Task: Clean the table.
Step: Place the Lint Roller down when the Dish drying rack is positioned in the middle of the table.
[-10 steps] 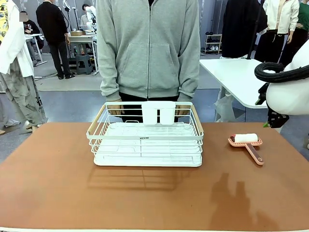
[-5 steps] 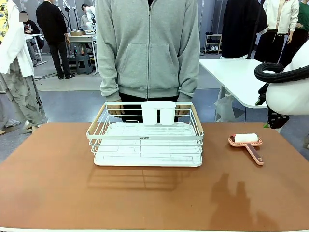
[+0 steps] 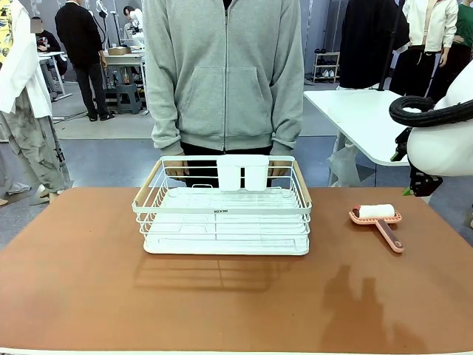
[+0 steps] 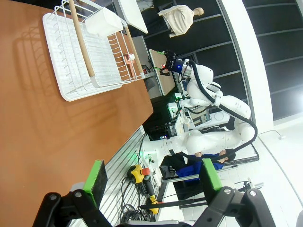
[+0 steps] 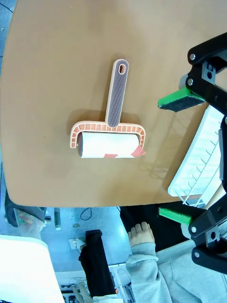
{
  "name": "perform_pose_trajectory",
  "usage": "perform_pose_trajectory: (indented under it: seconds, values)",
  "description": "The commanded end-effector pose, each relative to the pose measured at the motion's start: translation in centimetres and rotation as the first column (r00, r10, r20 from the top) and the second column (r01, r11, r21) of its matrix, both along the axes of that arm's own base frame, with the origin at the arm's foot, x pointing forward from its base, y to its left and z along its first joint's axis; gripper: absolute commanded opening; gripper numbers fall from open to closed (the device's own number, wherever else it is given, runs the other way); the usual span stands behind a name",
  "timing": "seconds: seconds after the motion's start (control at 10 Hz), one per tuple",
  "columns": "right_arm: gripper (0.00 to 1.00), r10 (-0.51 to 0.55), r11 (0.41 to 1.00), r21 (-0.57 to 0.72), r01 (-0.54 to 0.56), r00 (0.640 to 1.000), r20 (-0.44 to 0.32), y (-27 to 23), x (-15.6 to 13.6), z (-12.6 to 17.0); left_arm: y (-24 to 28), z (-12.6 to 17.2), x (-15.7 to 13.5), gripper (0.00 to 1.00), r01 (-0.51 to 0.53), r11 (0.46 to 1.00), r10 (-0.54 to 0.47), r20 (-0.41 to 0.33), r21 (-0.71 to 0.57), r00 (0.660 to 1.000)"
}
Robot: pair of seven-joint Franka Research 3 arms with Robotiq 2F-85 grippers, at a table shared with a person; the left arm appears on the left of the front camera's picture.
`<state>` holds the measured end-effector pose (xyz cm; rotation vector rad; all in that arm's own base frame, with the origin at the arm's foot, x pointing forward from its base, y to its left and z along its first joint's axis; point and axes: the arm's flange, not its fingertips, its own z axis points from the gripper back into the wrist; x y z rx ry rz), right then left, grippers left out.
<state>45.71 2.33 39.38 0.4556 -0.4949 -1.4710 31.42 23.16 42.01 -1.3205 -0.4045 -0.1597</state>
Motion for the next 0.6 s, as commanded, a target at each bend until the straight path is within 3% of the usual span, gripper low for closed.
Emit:
perform_pose_trajectory:
  seconds: [0.0, 0.5]
  values:
    - [1.00, 0.000, 1.000, 0.002, 0.000, 1.000, 0.006, 0.00, 0.00, 0.11, 0.09, 0.23, -0.48, 1.00, 0.005, 1.000, -0.005, 0.011, -0.004, 1.000]
    - [1.00, 0.000, 1.000, 0.002, 0.000, 1.000, 0.006, 0.00, 0.00, 0.11, 0.09, 0.23, -0.48, 1.00, 0.005, 1.000, -0.005, 0.011, -0.004, 1.000]
